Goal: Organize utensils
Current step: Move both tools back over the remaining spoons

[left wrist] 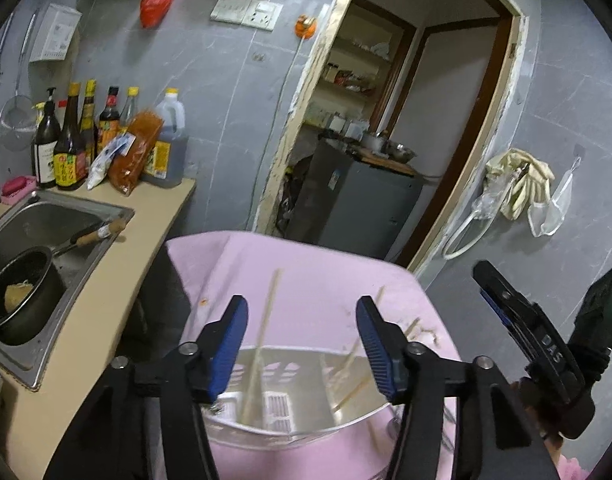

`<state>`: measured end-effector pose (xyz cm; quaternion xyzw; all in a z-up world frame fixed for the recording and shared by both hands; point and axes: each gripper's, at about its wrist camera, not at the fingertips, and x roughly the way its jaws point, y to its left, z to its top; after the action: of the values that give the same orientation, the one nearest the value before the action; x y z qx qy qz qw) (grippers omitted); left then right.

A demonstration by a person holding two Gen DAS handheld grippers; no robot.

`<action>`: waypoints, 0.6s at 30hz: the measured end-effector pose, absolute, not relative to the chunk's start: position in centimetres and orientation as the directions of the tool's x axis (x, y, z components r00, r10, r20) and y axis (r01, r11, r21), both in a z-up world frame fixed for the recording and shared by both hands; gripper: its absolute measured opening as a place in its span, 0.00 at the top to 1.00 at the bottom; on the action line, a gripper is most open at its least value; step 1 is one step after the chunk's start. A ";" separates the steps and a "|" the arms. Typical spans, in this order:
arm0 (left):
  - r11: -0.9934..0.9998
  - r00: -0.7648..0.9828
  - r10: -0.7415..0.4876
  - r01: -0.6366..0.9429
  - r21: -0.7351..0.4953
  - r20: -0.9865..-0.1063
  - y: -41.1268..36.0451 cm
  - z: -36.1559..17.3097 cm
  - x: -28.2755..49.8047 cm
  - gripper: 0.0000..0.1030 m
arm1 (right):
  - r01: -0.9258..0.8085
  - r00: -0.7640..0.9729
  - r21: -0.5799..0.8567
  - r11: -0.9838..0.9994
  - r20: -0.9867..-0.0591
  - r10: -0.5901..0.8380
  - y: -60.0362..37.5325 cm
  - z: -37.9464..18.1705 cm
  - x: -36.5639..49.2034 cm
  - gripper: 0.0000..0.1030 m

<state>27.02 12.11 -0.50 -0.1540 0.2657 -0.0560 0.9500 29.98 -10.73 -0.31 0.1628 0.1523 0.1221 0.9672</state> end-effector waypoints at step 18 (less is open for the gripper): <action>0.973 0.916 -0.189 0.126 -0.192 -0.354 -0.1 1.2 24.6 0.10 | -0.056 0.944 0.172 0.984 -0.310 0.108 -21.9 2.3 24.7 0.08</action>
<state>24.60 -0.07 1.21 -0.0831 0.1881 -0.0806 0.9753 24.72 -21.91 2.29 0.0805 0.1614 0.0419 0.9827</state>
